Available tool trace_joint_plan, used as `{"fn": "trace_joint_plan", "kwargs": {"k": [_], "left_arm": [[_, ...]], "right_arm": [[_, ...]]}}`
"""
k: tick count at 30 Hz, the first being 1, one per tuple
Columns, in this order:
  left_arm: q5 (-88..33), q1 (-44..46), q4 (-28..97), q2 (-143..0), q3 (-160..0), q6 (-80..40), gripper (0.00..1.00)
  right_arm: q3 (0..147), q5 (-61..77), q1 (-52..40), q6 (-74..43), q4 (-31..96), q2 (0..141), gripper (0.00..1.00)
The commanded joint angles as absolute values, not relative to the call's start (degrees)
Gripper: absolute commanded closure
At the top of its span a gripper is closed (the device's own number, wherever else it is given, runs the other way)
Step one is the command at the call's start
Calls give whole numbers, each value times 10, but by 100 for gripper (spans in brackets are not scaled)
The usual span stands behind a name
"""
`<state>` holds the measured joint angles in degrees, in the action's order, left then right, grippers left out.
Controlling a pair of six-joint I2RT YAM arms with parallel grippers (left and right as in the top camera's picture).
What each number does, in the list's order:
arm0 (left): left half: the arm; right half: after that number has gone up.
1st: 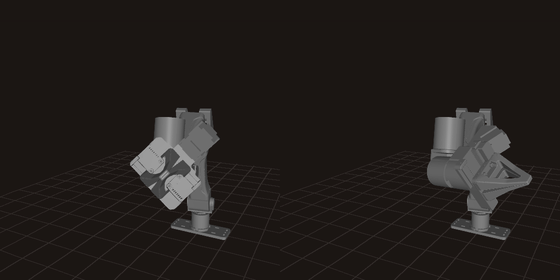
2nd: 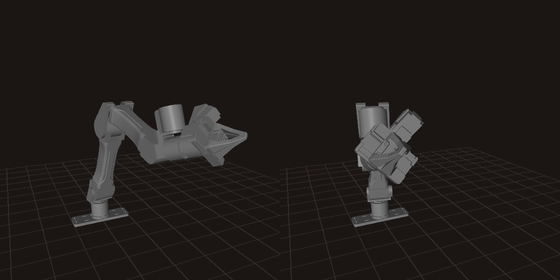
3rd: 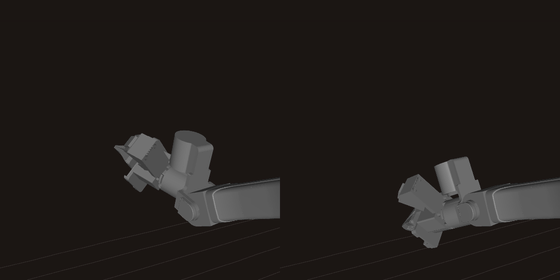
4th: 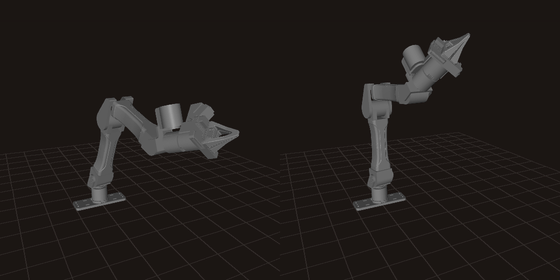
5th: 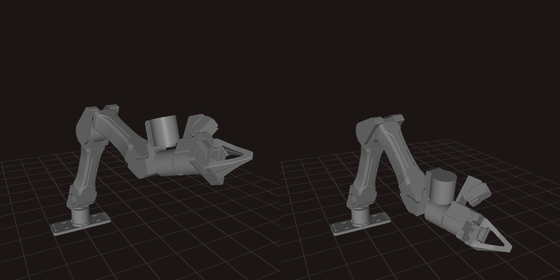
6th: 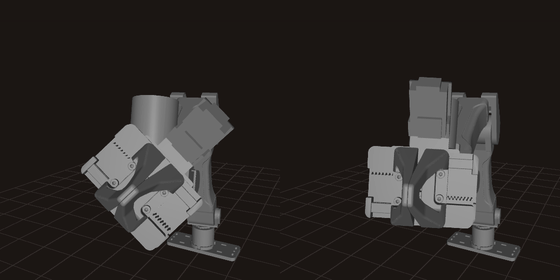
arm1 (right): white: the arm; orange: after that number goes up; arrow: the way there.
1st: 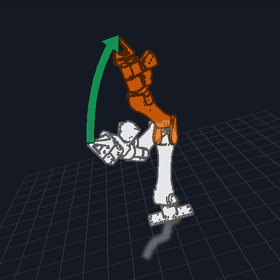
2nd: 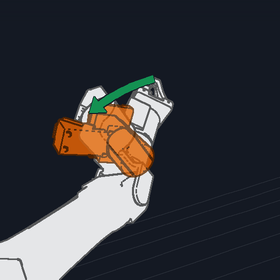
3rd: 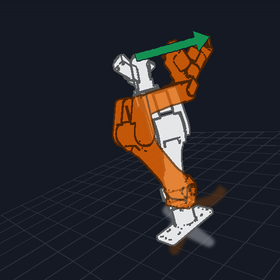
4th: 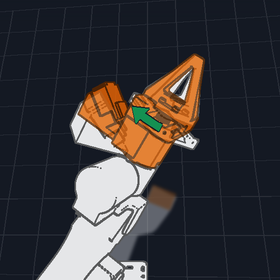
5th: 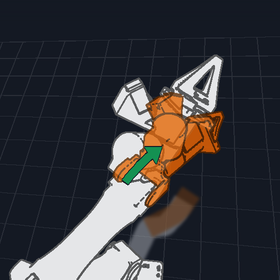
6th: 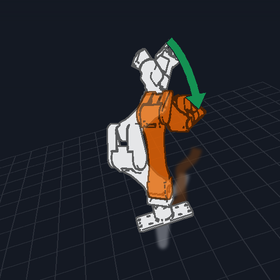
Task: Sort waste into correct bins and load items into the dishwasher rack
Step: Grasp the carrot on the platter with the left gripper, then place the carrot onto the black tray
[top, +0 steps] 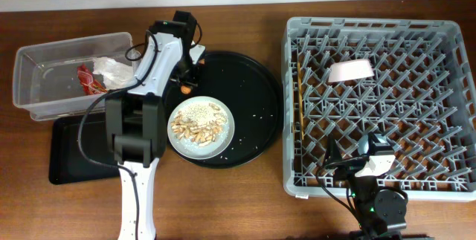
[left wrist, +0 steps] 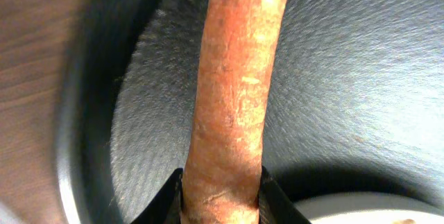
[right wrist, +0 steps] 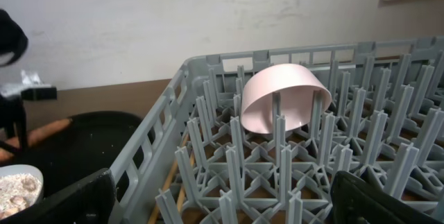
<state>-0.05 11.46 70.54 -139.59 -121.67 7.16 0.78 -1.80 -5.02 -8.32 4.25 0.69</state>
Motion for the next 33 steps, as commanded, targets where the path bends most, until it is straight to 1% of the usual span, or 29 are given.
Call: {"fn": "trace_joint_plan", "kwargs": {"k": [1,2,3,4,5,6,7,8,9,10,11,12,14,15,16,17,18,19,21,22,23,24,25,26,27,29,30,32,33], "left_arm": [[4,97,757,-1232,-1251,-15,81],[6,88,783,-1192,-1251,-36,81],[43,79,826,-1157,-1251,-76,83],[121,65,905,-1117,-1251,-144,89],[148,60,931,-1103,-1249,-166,93],[189,54,967,-1074,-1239,-208,99],[200,55,967,-1024,-1196,-238,99],[236,55,962,-971,-1142,-286,99],[271,51,946,-915,-1074,-325,93],[268,29,906,-856,-986,-333,86],[236,-14,848,-799,-885,-351,84],[190,-74,780,-756,-782,-354,84],[79,-196,664,-731,-633,-354,85],[28,-239,618,-734,-590,-354,92],[-13,-280,558,-740,-538,-353,92],[-42,-296,503,-747,-499,-353,58],[-48,-294,470,-752,-487,-344,28],[-52,-292,455,-753,-487,-331,18],[-75,-292,430,-753,-487,-320,14],[-131,-293,427,-753,-489,-308,17],[-220,-289,427,-753,-505,-262,21],[-244,-269,441,-751,-534,-240,21],[-240,-213,463,-750,-590,-190,21],[-214,-135,465,-750,-626,-136,22],[-123,-22,445,-753,-634,-89,25],[-63,112,430,-786,-634,-61,28],[5,190,424,-830,-634,-62,28],[24,236,415,-879,-634,-79,29],[24,236,418,-874,-642,-81,29]], "right_arm": [[3,-17,-48,-79,45,4,2],[3,-17,-48,-79,45,4,2],[3,-17,-48,-79,45,4,2],[3,-17,-48,-79,45,4,2],[3,-17,-48,-79,45,4,2],[3,-17,-48,-79,45,4,2],[3,-17,-48,-79,45,4,2],[3,-17,-48,-79,45,4,2],[3,-17,-48,-79,45,4,2],[3,-17,-48,-79,45,4,2],[3,-17,-48,-79,45,4,2],[3,-17,-48,-79,45,4,2],[3,-17,-48,-79,45,4,2],[3,-17,-48,-79,45,4,2],[3,-17,-48,-79,45,4,2],[3,-17,-48,-79,45,4,2],[3,-17,-48,-79,45,4,2],[3,-17,-48,-79,45,4,2],[3,-17,-48,-79,45,4,2],[3,-17,-48,-79,45,4,2],[3,-17,-48,-79,45,4,2],[3,-17,-48,-79,45,4,2],[3,-17,-48,-79,45,4,2],[3,-17,-48,-79,45,4,2],[3,-17,-48,-79,45,4,2],[3,-17,-48,-79,45,4,2],[3,-17,-48,-79,45,4,2],[3,-17,-48,-79,45,4,2],[3,-17,-48,-79,45,4,2]]}}
